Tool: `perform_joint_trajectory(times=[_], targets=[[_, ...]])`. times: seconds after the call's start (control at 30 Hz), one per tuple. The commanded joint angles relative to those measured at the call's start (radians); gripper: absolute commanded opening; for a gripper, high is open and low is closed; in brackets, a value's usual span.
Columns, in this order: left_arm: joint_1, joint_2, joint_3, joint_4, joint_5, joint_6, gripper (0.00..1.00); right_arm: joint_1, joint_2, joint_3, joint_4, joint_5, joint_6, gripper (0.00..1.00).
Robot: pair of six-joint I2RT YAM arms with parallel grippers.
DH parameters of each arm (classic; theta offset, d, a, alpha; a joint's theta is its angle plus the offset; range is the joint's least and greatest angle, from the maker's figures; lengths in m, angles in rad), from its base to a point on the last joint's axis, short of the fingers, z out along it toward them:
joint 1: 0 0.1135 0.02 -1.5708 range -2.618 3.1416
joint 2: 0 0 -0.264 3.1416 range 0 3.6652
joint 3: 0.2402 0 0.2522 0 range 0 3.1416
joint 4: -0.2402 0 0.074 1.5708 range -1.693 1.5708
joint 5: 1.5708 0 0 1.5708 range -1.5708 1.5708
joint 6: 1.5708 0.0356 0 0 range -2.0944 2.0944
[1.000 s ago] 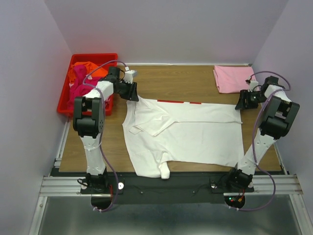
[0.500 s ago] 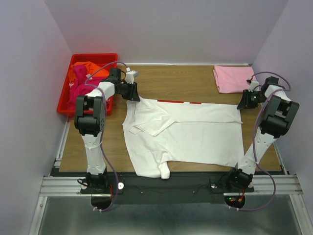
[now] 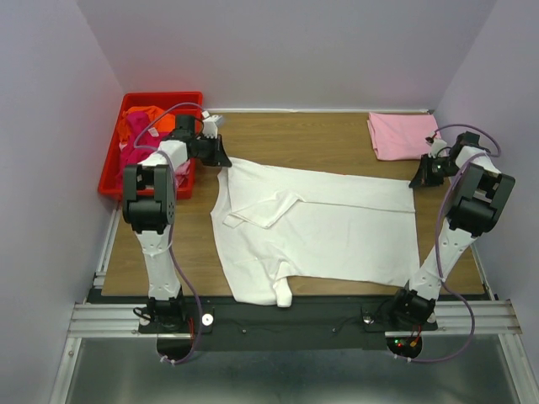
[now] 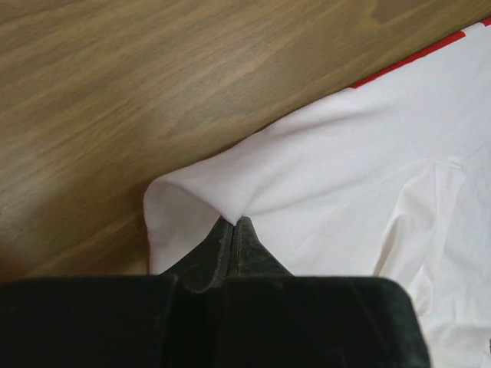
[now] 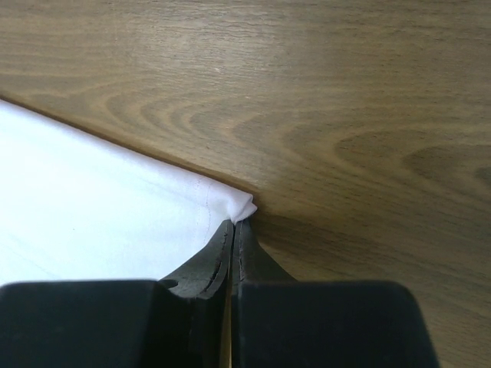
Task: Fold and stack the t-shirts
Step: Fold the tshirt
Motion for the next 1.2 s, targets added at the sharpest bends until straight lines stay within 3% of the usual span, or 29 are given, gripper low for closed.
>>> perform_joint_trajectory(times=[0.0,0.23,0.43,0.5,0.63,0.77,0.93,1.03,1.17], targets=[[0.018,-0.017,0.077,0.055,0.005,-0.026,0.0,-0.011,0.013,0.012,0.077,0.048,0.016,0.01],[0.018,0.049,0.12,0.073,-0.02,-0.044,0.0,-0.011,0.014,0.009,0.105,0.07,0.027,0.01],[0.019,0.094,0.172,0.058,-0.077,-0.052,0.18,-0.011,0.028,0.045,0.103,0.061,0.039,0.01],[0.021,0.094,0.195,0.044,-0.092,-0.049,0.27,-0.011,0.027,0.057,0.102,0.065,0.045,0.12],[0.025,0.05,0.203,0.009,-0.127,-0.027,0.33,-0.011,-0.012,0.06,0.102,0.065,0.03,0.46],[0.025,-0.049,0.137,-0.004,-0.15,0.028,0.34,-0.011,-0.103,0.057,0.102,0.073,0.015,0.54],[-0.002,-0.176,-0.027,-0.007,-0.144,0.1,0.34,-0.002,-0.22,-0.021,0.099,0.068,-0.022,0.5],[-0.042,-0.193,-0.088,-0.005,-0.157,0.125,0.34,0.032,-0.256,-0.095,0.085,0.097,-0.056,0.41],[-0.094,-0.172,-0.122,0.007,-0.178,0.113,0.33,0.075,-0.234,-0.153,0.087,0.121,-0.07,0.36]])
